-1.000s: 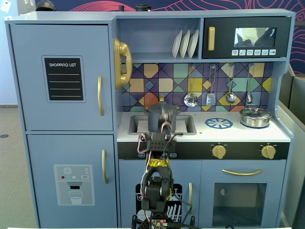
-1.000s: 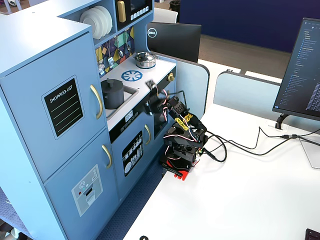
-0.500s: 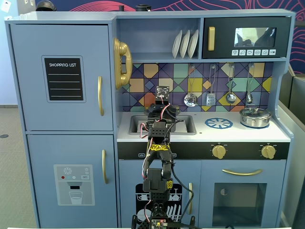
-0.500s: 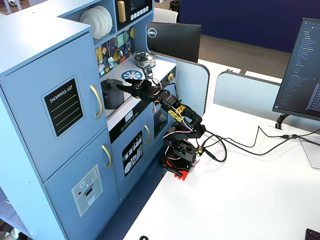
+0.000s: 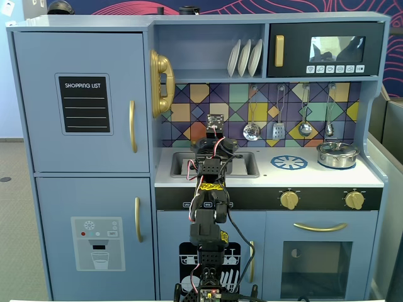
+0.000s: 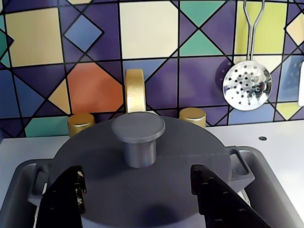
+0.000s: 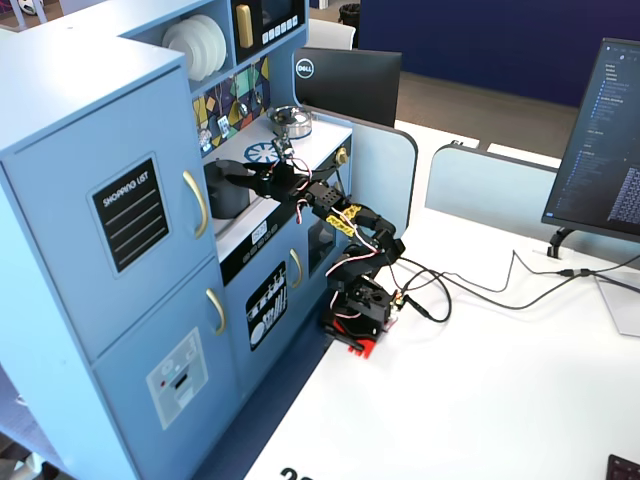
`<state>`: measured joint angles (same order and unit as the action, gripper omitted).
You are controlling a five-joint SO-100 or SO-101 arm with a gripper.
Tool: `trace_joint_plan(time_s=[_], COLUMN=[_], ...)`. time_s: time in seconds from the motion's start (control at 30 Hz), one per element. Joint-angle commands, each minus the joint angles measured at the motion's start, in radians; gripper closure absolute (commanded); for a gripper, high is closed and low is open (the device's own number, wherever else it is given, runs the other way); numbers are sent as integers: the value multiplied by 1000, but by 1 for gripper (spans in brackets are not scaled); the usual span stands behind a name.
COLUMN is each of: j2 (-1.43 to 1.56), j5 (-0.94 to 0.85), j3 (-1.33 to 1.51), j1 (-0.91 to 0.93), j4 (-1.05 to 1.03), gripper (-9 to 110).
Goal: Take off the lid from the gray recipient and place it on the counter
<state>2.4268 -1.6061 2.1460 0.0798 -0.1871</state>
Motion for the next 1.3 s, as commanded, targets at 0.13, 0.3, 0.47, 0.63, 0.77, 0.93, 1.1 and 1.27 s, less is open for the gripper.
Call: trace_joint_plan(time_s=[0.13,0.3,0.47,0.63,0.77,0.93,1.1,1.27], j2=[-110,-195,-256,-302,-330,-334,-336,-330], j5=[-6,2,6,9,6,-61,-64,-58], j3=[-138,-207,-252,-288,-310,-325,-373,-453], j1=[3,0,-6,-12,-20,-37,-23,11], j4=[54,60,60,61,64,40,34,25], gripper=[83,84,84,85,86,102,102,102])
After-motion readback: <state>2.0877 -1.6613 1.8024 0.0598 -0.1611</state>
